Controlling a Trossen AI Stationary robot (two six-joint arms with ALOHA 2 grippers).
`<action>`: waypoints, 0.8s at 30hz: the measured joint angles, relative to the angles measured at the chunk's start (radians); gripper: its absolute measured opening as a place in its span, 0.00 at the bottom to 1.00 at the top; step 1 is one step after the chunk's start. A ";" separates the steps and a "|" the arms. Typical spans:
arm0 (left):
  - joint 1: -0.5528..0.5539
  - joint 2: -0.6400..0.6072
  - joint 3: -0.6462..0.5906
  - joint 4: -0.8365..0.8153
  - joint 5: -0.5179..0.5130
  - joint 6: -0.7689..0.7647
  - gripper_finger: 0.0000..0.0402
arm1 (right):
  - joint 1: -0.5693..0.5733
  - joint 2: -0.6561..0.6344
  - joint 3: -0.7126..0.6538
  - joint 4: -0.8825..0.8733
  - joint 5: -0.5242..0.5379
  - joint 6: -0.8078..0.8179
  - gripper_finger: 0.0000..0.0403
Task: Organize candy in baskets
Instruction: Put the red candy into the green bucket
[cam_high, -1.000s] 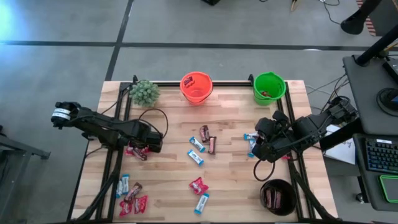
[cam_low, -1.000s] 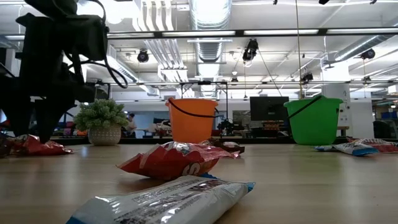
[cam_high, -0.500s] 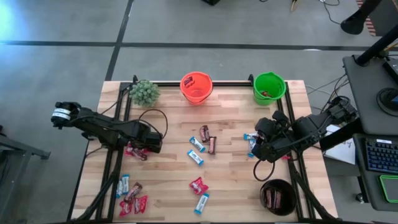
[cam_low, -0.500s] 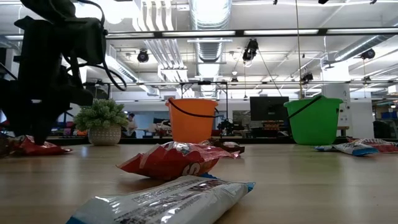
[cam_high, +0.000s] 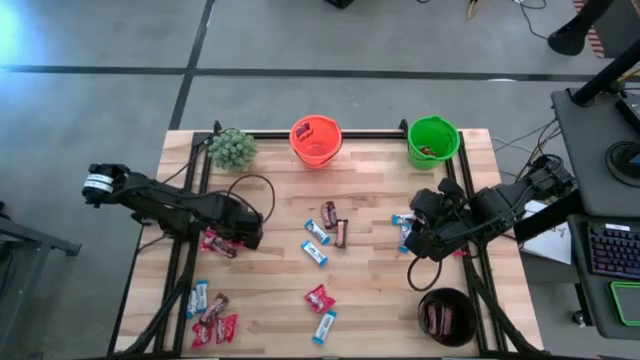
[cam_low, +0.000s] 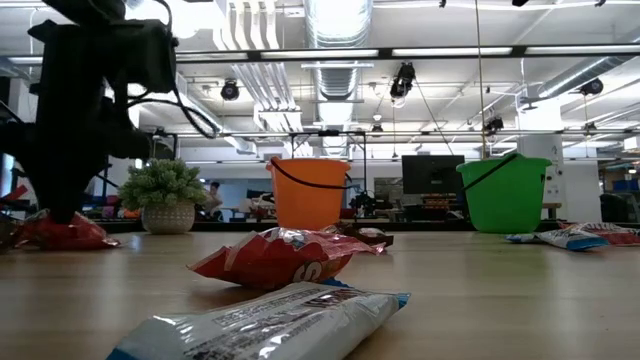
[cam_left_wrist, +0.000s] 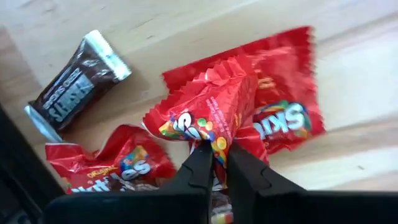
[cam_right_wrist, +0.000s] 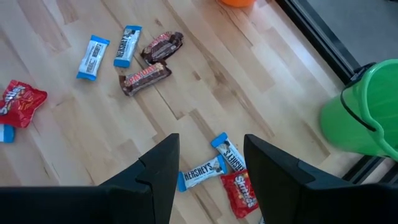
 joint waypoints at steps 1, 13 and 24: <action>0.000 0.000 0.011 0.000 0.000 0.017 0.01 | 0.000 0.000 0.000 0.000 0.000 0.005 0.42; 0.000 0.000 0.230 -0.144 -0.059 0.297 0.00 | 0.000 0.000 0.000 0.000 0.001 0.063 0.41; 0.002 0.000 0.512 -0.173 -0.209 0.573 0.00 | 0.000 0.000 0.000 0.040 0.003 0.057 0.40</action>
